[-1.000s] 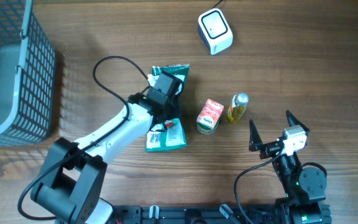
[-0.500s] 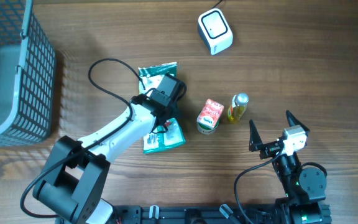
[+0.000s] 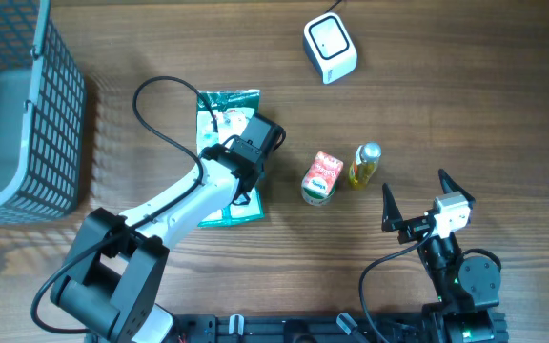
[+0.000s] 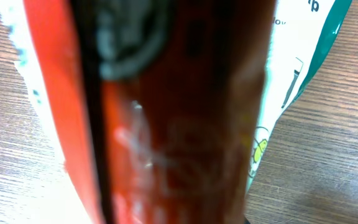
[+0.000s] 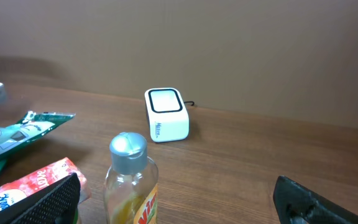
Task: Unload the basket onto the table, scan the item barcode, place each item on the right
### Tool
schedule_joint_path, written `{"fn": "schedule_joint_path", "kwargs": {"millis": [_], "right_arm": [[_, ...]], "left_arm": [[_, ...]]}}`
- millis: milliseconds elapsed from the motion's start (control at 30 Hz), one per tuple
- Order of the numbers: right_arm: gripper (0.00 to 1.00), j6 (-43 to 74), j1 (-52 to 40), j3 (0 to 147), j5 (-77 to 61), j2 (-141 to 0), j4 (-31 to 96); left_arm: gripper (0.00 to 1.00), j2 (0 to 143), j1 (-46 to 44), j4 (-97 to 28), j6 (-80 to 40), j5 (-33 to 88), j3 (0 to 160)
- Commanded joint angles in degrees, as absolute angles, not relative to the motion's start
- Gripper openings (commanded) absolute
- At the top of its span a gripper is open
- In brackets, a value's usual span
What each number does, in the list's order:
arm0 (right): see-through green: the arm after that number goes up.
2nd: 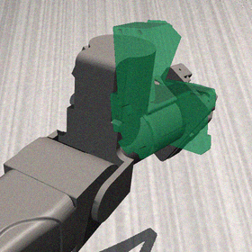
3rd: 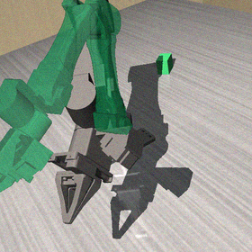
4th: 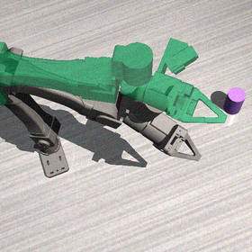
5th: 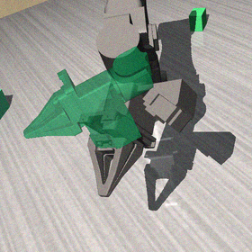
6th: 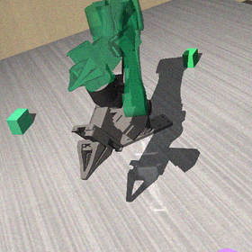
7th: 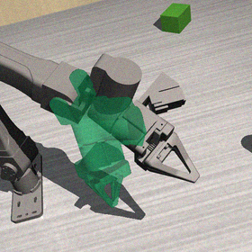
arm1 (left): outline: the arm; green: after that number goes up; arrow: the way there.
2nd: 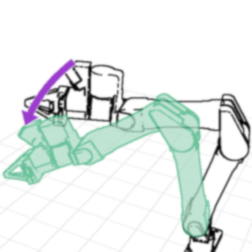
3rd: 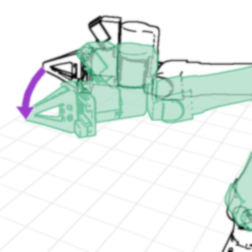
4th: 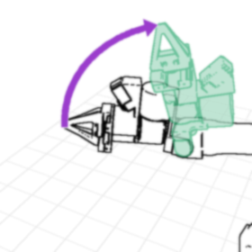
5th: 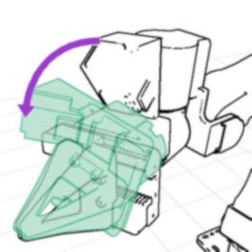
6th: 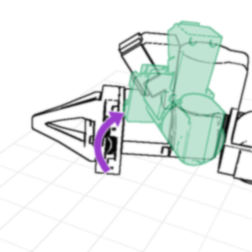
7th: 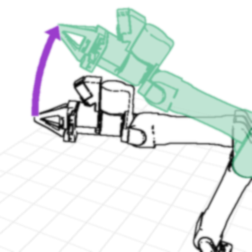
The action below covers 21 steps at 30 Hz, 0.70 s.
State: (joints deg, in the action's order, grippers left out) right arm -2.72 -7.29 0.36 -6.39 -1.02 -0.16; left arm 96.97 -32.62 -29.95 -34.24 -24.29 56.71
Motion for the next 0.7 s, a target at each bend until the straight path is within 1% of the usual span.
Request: {"fn": "schedule_joint_path", "kwargs": {"millis": [0, 33, 67, 133, 167, 200, 267, 300, 333, 367, 400, 467, 667], "right_arm": [[1.0, -3.01, -7.11, 0.3, -6.46, -0.93, -0.36], [1.0, -2.98, -7.11, 0.3, -6.46, -0.91, -0.36], [1.0, -3.01, -7.11, 0.3, -6.46, -0.91, -0.36], [1.0, -2.98, -7.11, 0.3, -6.46, -0.91, -0.36], [1.0, -2.96, -7.11, 0.3, -6.46, -0.91, -0.36], [1.0, -2.98, -7.11, 0.3, -6.46, -0.91, -0.36], [1.0, -2.98, -7.11, 0.3, -6.46, -0.91, -0.36], [1.0, -2.98, -7.11, 0.3, -6.48, -0.91, -0.36], [1.0, -2.98, -7.11, 0.3, -6.46, -0.91, -0.36], [1.0, -2.98, -7.11, 0.3, -6.46, -0.91, -0.36], [1.0, -2.98, -7.11, 0.3, -6.46, -0.91, -0.36], [1.0, -2.98, -7.11, 0.3, -6.46, -0.91, -0.36], [1.0, -2.98, -7.11, 0.3, -6.46, -0.91, -0.36]], "left_arm": [[0.08, 97.54, -32.25, -29.85, -33.01, -26.87, 56.34], [0.11, 97.54, -32.25, -29.85, -33.01, -26.87, 56.34], [0.18, 97.54, -32.25, -29.85, -33.01, -26.87, 56.34], [0.24, 97.54, -32.25, -29.87, -33.01, -26.87, 56.34], [0.29, 97.54, -32.25, -30.02, -33.04, -26.87, 56.34], [0.38, 97.54, -32.25, -30.09, -33.04, -26.87, 56.34], [0.49, 97.54, -32.25, -30.37, -33.04, -26.85, 56.34], [0.57, 97.54, -32.25, -30.48, -33.04, -26.85, 56.34], [0.68, 97.54, -32.25, -30.48, -33.01, -26.65, 56.34], [0.7, 97.54, -32.25, -30.48, -33.04, -26.59, 56.34], [0.75, 97.54, -32.25, -30.46, -33.06, -26.46, 56.34], [0.89, 97.54, -32.25, -30.46, -33.23, -26.44, 56.34], [0.95, 97.54, -32.25, -30.44, -33.23, -25.39, 56.34]]}}
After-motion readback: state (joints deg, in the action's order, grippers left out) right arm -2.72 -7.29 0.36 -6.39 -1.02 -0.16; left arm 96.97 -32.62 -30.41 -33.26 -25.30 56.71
